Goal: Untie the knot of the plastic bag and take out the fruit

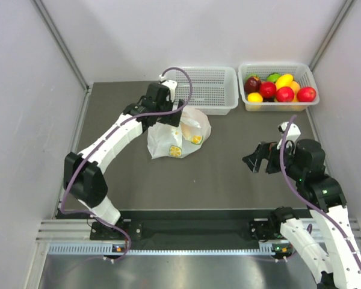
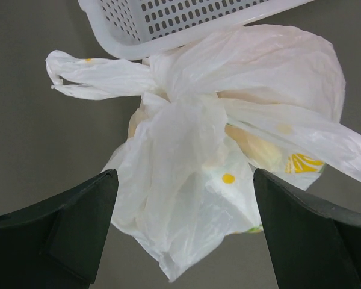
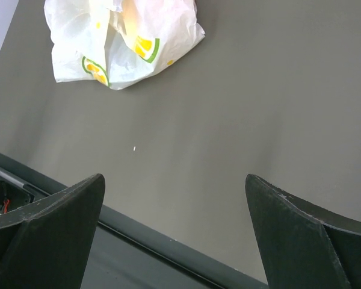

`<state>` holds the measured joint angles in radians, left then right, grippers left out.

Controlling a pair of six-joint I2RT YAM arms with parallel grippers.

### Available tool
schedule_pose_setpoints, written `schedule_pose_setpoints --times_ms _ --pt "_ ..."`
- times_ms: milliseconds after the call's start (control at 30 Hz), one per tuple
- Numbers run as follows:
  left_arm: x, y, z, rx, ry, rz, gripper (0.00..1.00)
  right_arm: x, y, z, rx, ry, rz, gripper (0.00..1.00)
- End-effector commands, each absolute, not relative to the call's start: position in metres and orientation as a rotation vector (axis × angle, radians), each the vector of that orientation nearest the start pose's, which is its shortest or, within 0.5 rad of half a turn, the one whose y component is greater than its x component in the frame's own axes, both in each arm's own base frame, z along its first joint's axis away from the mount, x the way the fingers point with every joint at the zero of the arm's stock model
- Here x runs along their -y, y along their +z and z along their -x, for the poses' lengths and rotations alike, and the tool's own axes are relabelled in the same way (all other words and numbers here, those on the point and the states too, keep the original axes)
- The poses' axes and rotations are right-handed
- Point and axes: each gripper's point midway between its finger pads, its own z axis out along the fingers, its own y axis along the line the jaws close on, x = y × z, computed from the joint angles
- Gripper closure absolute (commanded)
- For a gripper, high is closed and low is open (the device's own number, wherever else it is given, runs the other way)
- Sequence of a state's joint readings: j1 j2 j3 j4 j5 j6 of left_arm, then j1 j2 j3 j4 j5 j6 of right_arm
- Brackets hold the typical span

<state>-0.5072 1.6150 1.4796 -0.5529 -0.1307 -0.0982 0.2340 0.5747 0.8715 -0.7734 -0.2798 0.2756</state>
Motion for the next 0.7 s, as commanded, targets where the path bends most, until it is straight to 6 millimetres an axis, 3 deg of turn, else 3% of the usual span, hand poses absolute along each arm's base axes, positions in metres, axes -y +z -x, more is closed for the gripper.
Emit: schedule_pose_setpoints --times_ms 0,200,333,367,500,600,667 --pt "0.209 0.232 -0.43 -2.111 -0.141 -0.414 0.01 -0.107 0.259 -0.192 -2.03 0.591 0.165 0.0" --pt "0.212 0.199 -0.45 -2.136 -0.093 -0.413 0.1 -0.107 0.265 -0.197 -2.022 0.582 0.168 0.0" --pt "0.207 0.191 -0.46 -2.12 -0.044 -0.372 0.46 -0.109 0.27 -0.203 -2.014 0.584 0.172 0.0" --pt "0.206 0.186 -0.46 -2.126 -0.035 -0.371 0.65 -0.11 0.271 -0.204 -2.013 0.583 0.173 0.0" --pt "0.205 0.181 -0.46 -2.11 -0.037 -0.375 1.0 -0.111 0.274 -0.212 -2.011 0.583 0.173 0.01" --pt "0.21 0.181 -0.447 -2.1 -0.109 -0.388 1.0 -0.113 0.272 -0.218 -2.019 0.581 0.169 0.0" --pt "0.222 0.195 -0.431 -2.05 -0.241 -0.423 1.0 -0.112 0.272 -0.224 -2.028 0.574 0.148 0.0"
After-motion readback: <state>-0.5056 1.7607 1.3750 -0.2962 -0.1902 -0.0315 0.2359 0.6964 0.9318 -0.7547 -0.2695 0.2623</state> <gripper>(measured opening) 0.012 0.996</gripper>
